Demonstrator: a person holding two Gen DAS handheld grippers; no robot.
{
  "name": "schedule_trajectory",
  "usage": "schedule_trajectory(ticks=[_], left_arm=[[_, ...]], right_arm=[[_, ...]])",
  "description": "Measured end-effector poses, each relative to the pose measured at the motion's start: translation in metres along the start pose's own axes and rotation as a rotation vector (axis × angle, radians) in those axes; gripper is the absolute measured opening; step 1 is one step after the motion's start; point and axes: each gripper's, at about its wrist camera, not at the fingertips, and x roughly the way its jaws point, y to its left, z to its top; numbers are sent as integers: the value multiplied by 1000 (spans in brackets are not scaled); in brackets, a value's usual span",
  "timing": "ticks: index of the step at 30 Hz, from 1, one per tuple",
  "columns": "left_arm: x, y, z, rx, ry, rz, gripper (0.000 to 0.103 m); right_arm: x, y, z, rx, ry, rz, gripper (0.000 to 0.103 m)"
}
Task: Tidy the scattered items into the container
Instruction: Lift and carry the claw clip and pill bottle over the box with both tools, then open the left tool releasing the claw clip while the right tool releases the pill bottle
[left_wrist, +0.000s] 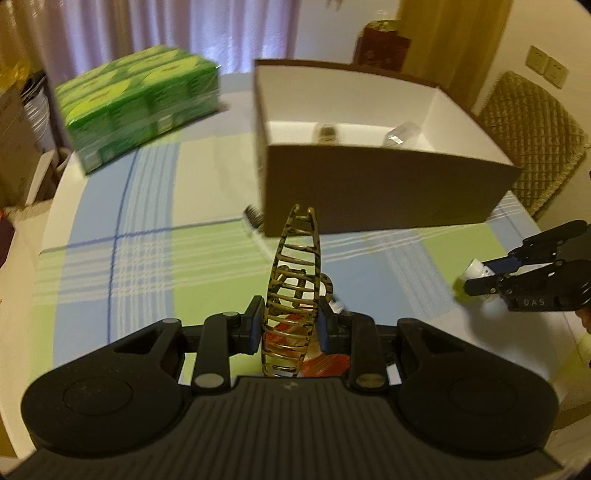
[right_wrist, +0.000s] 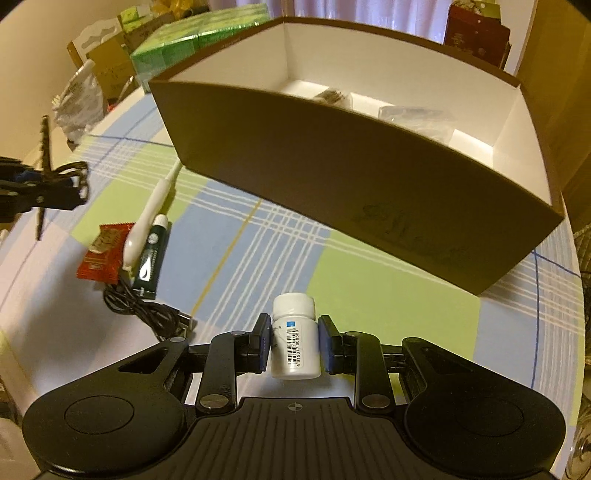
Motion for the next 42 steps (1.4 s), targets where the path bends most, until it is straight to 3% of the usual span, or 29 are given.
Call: schedule_trajectory(ticks=[7, 16, 22, 26, 32, 42], left_arm=[[-1, -24, 27, 67, -47, -48, 24], [-8, -42, 83, 155, -133, -93, 24], [-3, -51, 127, 225, -181, -95, 24], [15, -51, 155, 251, -173, -81, 24], [56, -48, 176, 243, -93, -80, 24], [139, -41, 178, 235, 168, -34, 24]], right_arm=[[-28, -8, 9, 15, -60, 69, 30], [-75, -33, 54, 2, -193, 107, 30], [-81, -56, 89, -24, -248, 55, 30], [-73, -76, 112, -27, -247, 1, 30], [-45, -101, 129, -14, -189, -37, 30], [9, -118, 137, -99, -40, -44, 30]])
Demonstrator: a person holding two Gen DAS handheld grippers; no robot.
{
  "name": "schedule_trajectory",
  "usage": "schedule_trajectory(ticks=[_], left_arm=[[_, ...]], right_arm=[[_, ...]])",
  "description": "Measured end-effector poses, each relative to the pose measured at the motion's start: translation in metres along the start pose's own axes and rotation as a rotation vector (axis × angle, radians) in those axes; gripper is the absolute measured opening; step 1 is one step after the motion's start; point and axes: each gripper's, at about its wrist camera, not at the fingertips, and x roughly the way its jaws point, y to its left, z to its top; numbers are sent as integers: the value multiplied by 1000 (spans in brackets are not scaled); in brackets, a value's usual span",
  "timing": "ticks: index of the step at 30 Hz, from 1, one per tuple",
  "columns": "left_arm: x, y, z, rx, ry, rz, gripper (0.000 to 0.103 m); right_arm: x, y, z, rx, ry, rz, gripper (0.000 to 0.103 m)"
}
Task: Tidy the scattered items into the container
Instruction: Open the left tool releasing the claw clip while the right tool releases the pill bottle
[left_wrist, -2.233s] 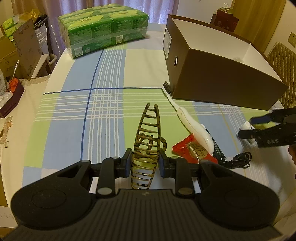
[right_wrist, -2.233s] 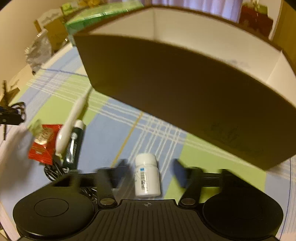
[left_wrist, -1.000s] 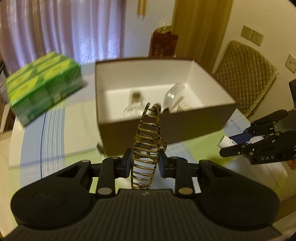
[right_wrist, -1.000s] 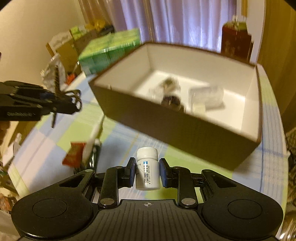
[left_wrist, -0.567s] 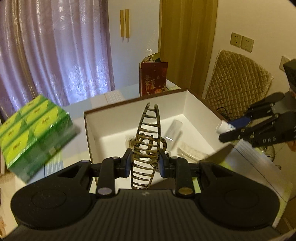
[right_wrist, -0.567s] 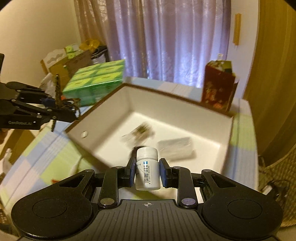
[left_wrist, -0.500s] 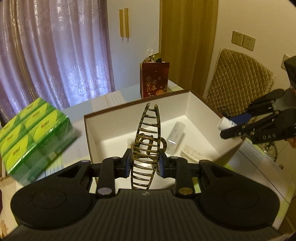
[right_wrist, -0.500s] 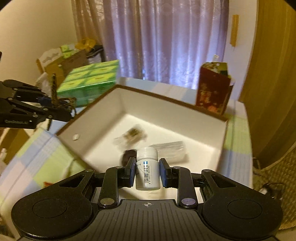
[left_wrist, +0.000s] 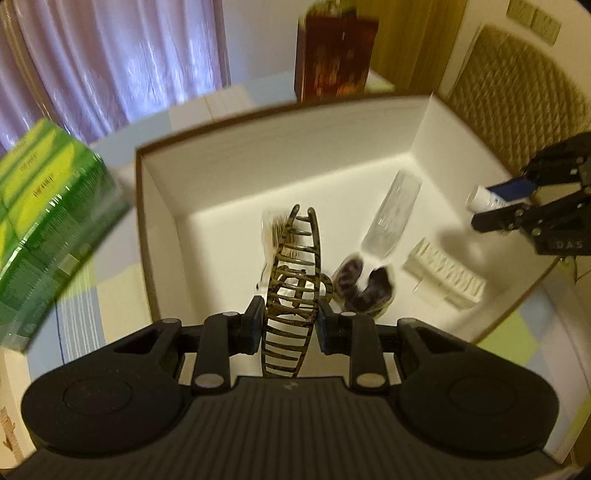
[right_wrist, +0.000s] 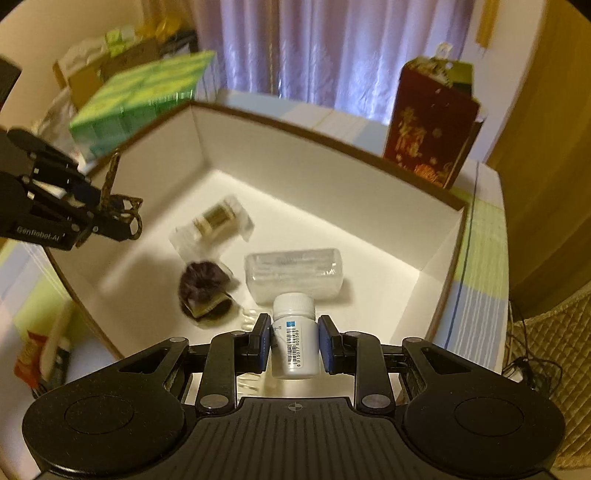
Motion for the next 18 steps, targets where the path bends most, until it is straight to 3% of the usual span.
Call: schedule_trajectory(ticks=[9, 11, 13, 18], left_arm=[[37, -3, -1, 22, 141, -20, 24], [42, -5, -3, 21, 157, -20, 24], [44, -5, -4, 18, 170, -31, 31], [45, -7, -5, 28, 172, -13, 30]], right_arm=[[24, -7, -1, -71, 87, 0, 30], [27, -9, -2, -75, 99, -1, 30], [28, -9, -4, -79, 104, -4, 30], [29, -9, -4, -96, 112, -4, 30]])
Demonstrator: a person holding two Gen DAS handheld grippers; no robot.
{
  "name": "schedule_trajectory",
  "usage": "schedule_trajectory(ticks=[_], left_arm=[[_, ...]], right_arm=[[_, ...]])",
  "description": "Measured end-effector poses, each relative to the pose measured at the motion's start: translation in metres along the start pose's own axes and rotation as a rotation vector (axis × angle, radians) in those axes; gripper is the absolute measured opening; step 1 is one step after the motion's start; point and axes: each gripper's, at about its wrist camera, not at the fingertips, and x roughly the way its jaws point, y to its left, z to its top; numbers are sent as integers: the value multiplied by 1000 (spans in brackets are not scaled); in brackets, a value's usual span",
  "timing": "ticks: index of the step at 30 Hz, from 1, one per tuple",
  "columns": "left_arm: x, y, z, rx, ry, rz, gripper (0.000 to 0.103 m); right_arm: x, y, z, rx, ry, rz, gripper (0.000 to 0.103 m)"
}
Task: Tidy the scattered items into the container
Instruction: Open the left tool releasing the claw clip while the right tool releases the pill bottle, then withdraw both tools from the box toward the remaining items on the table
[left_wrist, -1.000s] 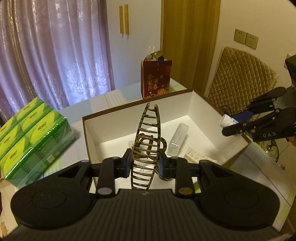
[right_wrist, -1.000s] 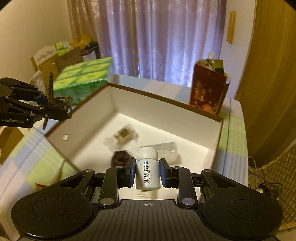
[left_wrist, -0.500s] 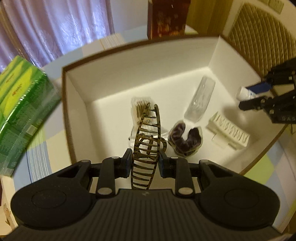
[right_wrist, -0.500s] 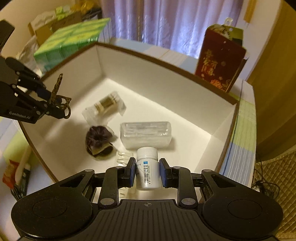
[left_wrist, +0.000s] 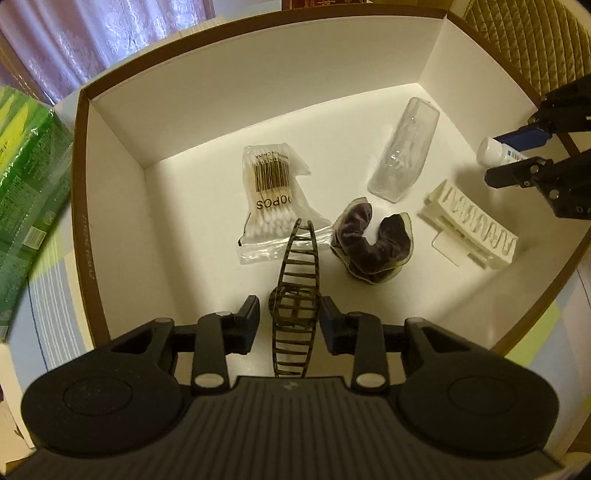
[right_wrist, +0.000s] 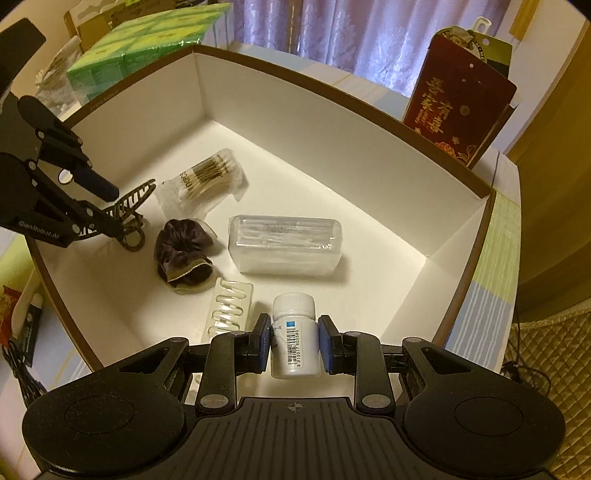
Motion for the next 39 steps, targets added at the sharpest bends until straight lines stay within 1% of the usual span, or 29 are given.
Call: schedule_trajectory(ticks=[5, 9, 13, 15, 16, 17, 18, 19, 20, 24, 25, 27, 31, 33, 34, 35, 39], left_arm=[[-5, 1, -1, -8, -18, -8, 35], [-10, 0, -2, -10, -32, -14, 36], [-13, -2, -3, -13, -40, -21, 37], [-14, -3, -4, -15, -41, -18, 40], [-15, -3, -5, -17, -42, -19, 42], [-15, -3, -5, -17, -44, -20, 43], [-16, -3, -6, -18, -46, -20, 44], [-17, -3, -6, -18, -48, -19, 45], [-17, -3, -7, -19, -49, -19, 46], [-20, -3, -6, -24, -56, -11, 61], [-22, -3, -6, -26, -59, -11, 63], [-24, -4, -6, -30, -60, -13, 73], [-29, -8, -6, -31, -68, -8, 76], [-32, -10, -7, -40, -67, -6, 82], [-33, -11, -7, -45, -69, -5, 83], [-35, -12, -7, -49, -71, -4, 84], [-44, -17, -9, -60, -82, 0, 86]], right_arm=[[4, 2, 1, -24, 12, -4, 30], [7, 6, 2, -64, 23, -17, 30], [8, 13, 2, -142, 21, -27, 30], [8, 16, 3, -170, 12, -40, 32], [8, 17, 2, -182, 4, -38, 41], [6, 18, 2, -186, -10, -45, 84], [3, 19, 1, -187, -39, -60, 97], [0, 18, 1, -186, -70, -72, 97], [-2, 17, 2, -184, -68, -48, 97], [-11, 15, 6, -163, -67, -6, 97], [-13, 16, 5, -165, -68, 0, 97], [-16, 18, 5, -154, -65, 2, 97], [-25, 18, 2, -113, -67, 60, 97], [-29, 19, -2, -99, -76, 85, 97], [-32, 20, -4, -88, -85, 89, 98], [-35, 21, -6, -75, -92, 90, 103], [-46, 26, -14, -51, -120, 100, 103]])
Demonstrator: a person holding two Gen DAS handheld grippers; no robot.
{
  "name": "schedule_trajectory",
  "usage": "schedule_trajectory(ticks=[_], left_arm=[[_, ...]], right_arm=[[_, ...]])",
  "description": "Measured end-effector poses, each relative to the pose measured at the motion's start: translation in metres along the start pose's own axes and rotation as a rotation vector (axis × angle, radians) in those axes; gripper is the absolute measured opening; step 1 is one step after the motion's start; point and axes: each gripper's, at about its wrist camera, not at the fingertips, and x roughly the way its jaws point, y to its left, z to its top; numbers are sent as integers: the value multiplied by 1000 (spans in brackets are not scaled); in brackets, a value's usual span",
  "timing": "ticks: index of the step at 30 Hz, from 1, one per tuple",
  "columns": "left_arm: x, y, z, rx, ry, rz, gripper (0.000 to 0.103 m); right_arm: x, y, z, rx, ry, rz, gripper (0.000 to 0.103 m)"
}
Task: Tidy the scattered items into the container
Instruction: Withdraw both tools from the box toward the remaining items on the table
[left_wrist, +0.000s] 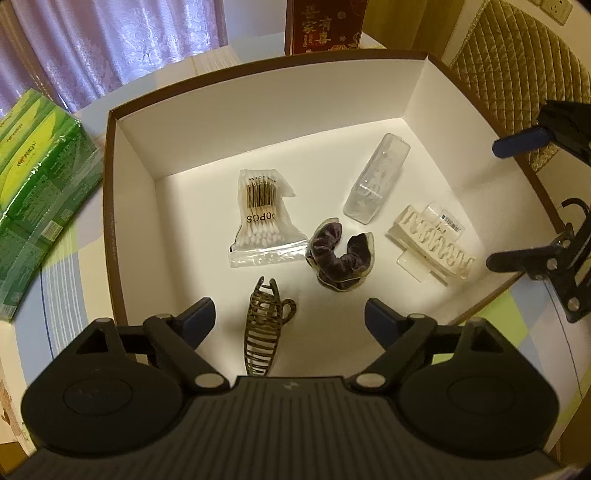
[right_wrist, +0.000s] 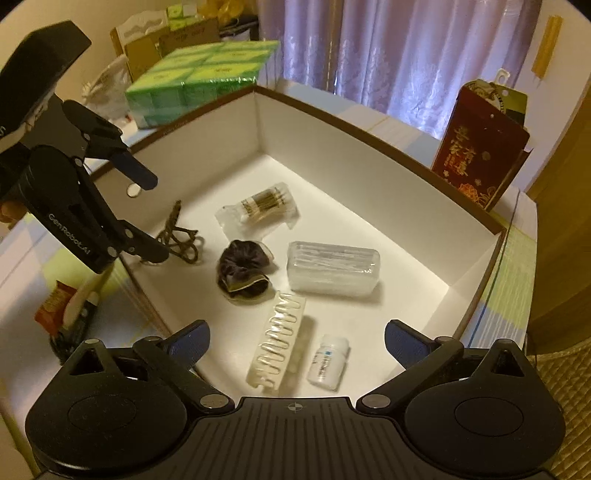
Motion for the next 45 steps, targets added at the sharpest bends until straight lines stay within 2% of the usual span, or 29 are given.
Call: schedule_trajectory(ticks=[12, 32, 38, 45], left_arm=[[-22, -7, -9, -26, -25, 26, 88], [-76, -23, -38, -52, -121, 46, 90], [-88, -23, -54, -64, -125, 40, 90], [-99, -13, -88, -105, -140, 48, 90]], right_arm=[[-24, 13, -8, 37, -48, -16, 103], [-58, 47, -22, 59, -118, -36, 103], [-64, 58, -28, 63, -130, -47, 103], [-67, 76, -35, 79, -146, -44, 103]])
